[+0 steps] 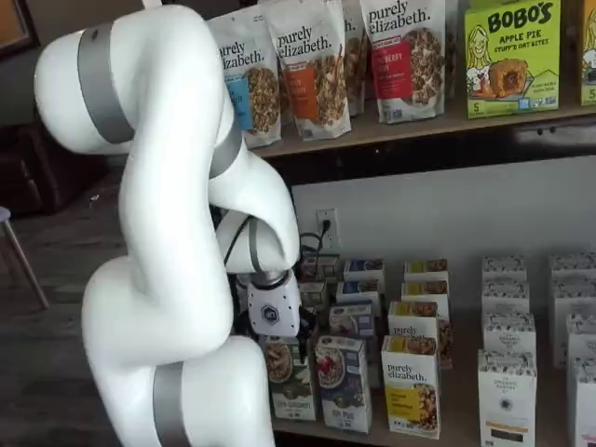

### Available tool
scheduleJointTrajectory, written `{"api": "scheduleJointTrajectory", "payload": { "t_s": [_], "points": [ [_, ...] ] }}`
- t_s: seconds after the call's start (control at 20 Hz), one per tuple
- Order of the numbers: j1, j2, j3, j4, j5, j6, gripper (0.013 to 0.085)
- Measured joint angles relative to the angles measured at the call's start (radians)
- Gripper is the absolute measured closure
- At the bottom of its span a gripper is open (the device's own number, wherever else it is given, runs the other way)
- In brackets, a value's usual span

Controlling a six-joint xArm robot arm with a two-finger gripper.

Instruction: Pick up the blue and white box that is on the bottom shelf, the second box from the left

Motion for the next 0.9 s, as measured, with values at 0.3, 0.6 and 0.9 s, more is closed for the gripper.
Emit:
{"api": "scheduleJointTrajectory", "payload": {
  "t_s": [0.3, 0.6, 0.9],
  "points": [
    [0.0, 0.04, -0.014, 0.067, -0.031, -0.065, 0.013],
    [-0.004, 0.071, -0.026, 0.042, -0.066, -0.048, 0.013],
    [-0.013, 0.109, -0.034, -0.05, -0.132, 0.026, 0.013]
  ]
}}
